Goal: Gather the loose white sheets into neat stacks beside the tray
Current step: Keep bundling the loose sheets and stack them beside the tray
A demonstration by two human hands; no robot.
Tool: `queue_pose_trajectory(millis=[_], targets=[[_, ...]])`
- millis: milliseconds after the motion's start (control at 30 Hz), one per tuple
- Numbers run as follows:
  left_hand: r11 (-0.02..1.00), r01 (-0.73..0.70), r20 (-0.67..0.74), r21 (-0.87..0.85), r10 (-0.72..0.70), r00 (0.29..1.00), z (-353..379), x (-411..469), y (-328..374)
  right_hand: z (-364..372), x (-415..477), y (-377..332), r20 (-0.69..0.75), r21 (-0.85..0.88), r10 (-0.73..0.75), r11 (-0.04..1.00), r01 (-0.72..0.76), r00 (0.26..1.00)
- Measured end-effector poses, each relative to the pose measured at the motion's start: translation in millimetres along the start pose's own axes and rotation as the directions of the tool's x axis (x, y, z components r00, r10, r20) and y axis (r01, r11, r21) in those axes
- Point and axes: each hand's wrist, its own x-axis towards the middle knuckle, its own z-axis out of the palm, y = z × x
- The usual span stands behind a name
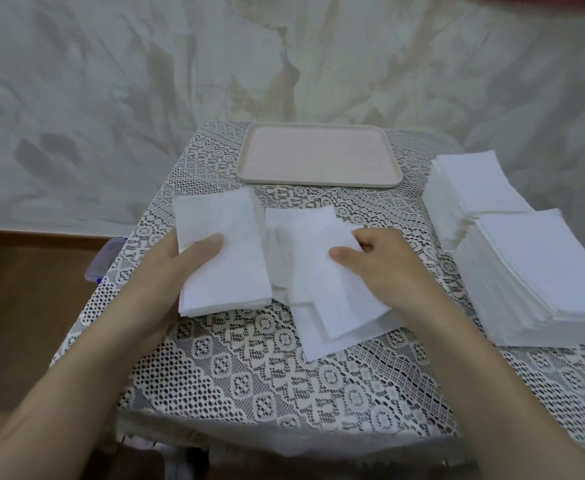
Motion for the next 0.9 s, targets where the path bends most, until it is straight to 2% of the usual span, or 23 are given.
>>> queue_pose_trajectory(millis=[167, 333, 500, 700, 800, 900], targets=[[1.0, -0.008, 0.002, -0.014, 0.009, 1.0, -2.4, -2.5, 1.6, -21.8, -15.8, 10.0, 0.1, -0.157, 0.046, 0.987, -0.03, 0.994], [1.0, 0.004, 0.0, -0.015, -0.004, 1.0, 2.5, -4.7, 1.1, -24.5, -29.1, 9.1, -0.029, -0.372, -0.049, 0.928, 0.035, 0.998], [1.0, 0.007, 0.002, -0.013, -0.007, 1.0, 4.7, -5.2, 1.2, -20.5, -23.4, 12.1, -0.132, -0.251, -0.085, 0.967, 0.049, 0.988], [1.0, 0.011, 0.005, -0.005, -0.011, 1.0, 5.1, -3.0, 0.2, -5.1, -18.6, 10.9, -0.071, -0.327, -0.061, 0.944, 0.035, 0.996], [1.0, 0.011, 0.008, 0.001, -0.011, 1.0, 4.3, -2.9, 0.2, -5.8, -14.8, 10.8, 0.014, -0.256, 0.034, 0.966, -0.03, 0.999], [1.0, 0.008, 0.007, 0.001, -0.008, 1.0, 4.9, -3.0, 0.3, -8.3, -15.7, 8.8, 0.054, -0.179, 0.036, 0.983, -0.026, 0.998]])
